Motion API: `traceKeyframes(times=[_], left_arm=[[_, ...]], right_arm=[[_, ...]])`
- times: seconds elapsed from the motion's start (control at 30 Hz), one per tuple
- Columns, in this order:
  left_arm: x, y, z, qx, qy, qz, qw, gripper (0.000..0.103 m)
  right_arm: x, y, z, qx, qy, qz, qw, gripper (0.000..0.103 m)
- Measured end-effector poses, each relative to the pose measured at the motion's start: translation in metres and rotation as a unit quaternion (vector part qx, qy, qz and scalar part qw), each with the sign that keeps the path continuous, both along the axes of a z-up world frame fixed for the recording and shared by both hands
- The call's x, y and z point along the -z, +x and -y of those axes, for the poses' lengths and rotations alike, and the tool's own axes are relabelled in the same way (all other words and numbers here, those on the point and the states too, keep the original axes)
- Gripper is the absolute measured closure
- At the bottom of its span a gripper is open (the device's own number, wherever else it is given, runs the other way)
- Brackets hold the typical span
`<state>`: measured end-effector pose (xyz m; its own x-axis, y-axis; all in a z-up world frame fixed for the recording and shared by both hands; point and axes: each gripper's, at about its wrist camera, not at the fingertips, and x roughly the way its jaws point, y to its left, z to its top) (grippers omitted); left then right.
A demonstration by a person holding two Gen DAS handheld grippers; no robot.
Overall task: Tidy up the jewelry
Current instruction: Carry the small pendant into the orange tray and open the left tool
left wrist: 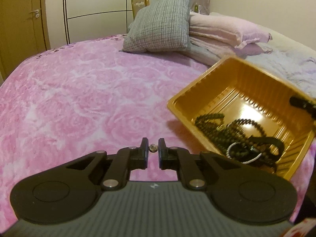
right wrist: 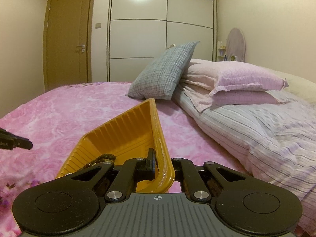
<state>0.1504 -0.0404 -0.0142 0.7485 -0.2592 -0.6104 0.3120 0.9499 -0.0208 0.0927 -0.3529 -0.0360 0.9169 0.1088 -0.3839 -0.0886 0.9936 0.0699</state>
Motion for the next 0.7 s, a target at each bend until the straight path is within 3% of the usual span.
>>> traceKeyframes(times=[0.7], left_arm=[[-0.028, 0.001, 0.057, 0.074, -0.032, 0.006, 0.9968, 0.095]], right_arm=[[0.033, 0.018, 0.065, -0.008, 0.135, -0.059, 0.989, 0.096]])
